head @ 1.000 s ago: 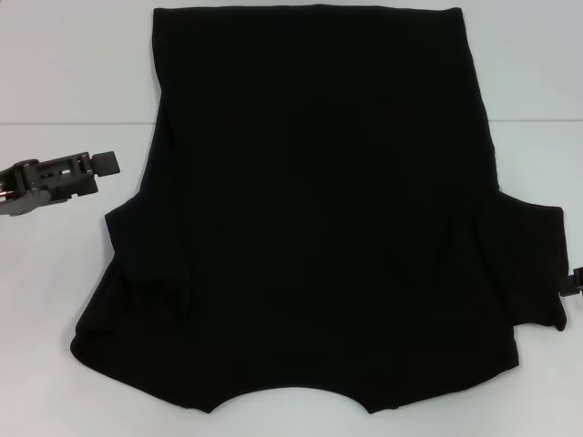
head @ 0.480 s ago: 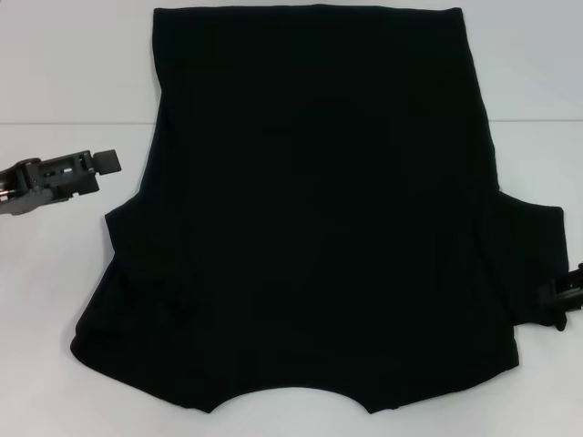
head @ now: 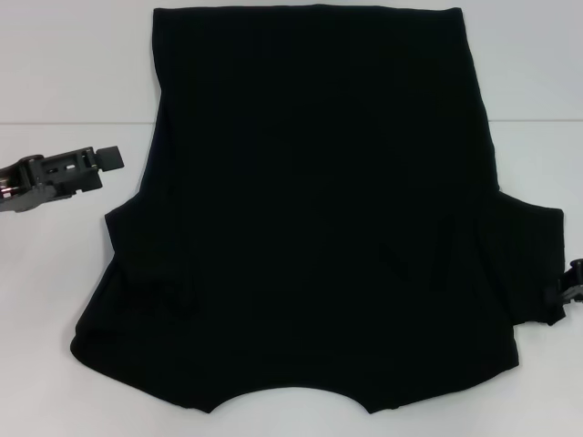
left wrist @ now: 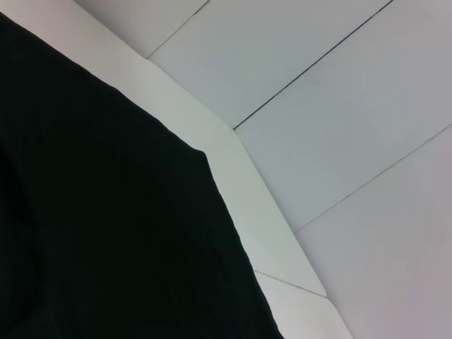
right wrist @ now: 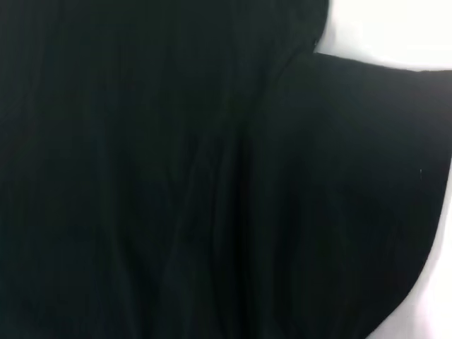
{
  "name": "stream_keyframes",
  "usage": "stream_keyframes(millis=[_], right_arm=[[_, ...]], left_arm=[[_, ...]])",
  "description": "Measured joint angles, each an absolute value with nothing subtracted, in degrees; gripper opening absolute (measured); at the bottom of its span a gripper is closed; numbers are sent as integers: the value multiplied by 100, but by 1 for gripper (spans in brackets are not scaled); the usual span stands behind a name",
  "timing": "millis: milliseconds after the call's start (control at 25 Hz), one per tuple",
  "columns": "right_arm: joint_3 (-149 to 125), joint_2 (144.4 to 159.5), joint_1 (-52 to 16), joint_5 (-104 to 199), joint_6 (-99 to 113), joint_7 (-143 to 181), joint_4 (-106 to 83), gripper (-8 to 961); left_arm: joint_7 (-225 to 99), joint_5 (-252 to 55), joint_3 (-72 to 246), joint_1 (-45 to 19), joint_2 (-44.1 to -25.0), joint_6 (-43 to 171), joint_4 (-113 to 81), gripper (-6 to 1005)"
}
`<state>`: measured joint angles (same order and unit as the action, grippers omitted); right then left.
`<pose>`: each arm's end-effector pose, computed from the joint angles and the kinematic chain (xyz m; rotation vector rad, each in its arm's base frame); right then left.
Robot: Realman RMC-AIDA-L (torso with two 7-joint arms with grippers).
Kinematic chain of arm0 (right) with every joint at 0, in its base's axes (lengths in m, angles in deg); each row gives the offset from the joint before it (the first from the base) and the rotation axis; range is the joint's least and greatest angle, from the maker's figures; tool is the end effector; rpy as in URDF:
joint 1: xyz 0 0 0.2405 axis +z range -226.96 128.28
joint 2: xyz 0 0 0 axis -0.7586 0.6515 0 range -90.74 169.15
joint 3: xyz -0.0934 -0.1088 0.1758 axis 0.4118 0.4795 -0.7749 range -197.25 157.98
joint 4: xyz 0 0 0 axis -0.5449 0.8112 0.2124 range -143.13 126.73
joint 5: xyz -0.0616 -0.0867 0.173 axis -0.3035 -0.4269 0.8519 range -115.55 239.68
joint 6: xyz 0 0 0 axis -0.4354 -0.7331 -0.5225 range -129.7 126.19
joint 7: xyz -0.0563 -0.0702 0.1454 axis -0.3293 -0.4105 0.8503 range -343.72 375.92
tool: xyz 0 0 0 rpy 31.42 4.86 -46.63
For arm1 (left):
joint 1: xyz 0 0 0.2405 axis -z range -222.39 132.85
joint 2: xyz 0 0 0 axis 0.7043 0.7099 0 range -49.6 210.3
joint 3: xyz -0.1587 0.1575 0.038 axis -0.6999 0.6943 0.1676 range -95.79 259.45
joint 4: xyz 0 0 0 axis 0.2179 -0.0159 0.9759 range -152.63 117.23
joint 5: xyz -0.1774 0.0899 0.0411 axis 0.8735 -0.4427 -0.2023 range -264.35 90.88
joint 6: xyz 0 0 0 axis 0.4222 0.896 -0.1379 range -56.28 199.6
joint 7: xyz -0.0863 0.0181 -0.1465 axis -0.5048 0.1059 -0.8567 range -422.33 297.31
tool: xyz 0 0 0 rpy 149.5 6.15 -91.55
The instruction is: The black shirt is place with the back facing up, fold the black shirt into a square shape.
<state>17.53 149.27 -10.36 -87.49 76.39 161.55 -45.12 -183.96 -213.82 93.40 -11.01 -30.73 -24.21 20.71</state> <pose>0.3072 0.3571 0.0402 -2.0312 1.8533 0.0070 -0.2624 0.3438 0.0902 -2.1868 -1.5797 -0.9584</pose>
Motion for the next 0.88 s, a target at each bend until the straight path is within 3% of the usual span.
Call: stream_keyframes(millis=[280,880], right_arm=[[1663,14885,-1095,-8748,7634,16159,-4596,45],[932,14871,-1224,-7964,7432,15981,-5140,17]], left_arm=[[-18436,-21370,9341,-1103,-3074,-2438,2072,890],[-18459,-21073,9334,-1177,-3055,-2511,2098,891]])
